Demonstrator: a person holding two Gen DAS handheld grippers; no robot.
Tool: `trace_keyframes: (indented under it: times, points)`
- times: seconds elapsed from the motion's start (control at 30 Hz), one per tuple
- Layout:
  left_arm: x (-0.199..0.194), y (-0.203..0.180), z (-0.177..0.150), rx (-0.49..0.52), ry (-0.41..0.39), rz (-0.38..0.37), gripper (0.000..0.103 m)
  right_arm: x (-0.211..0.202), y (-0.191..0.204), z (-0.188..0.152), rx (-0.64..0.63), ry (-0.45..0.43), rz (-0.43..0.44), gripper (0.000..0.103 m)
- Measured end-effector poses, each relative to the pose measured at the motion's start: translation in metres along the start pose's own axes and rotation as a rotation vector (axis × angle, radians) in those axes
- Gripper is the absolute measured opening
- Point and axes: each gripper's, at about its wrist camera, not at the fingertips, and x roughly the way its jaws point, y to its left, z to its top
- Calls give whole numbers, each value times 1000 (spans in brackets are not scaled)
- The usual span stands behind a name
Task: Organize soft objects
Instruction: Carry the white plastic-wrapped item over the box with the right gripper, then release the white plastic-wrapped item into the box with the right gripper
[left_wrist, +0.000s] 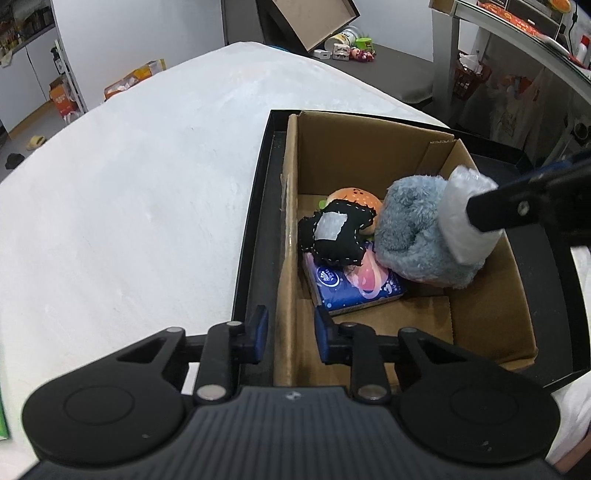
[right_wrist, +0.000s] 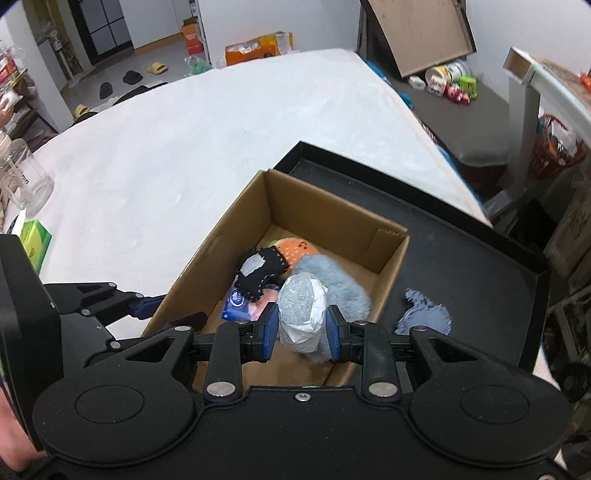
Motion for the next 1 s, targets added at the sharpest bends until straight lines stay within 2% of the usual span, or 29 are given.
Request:
trace_keyframes:
  times: [0.4, 0.53, 0.67, 1.0]
  points:
    - [5, 11, 0, -32, 11, -64, 21, 21, 15, 2, 68, 79, 60, 28]
    - [6, 13, -1, -35, 11, -73, 21, 27, 15, 1, 125, 100, 100, 30]
    - [8, 16, 0, -38, 14, -79, 21, 26, 16, 3, 139, 96, 106, 37]
    - [8, 16, 0, -36, 15, -76, 22, 19, 11, 5, 122, 66, 131, 39]
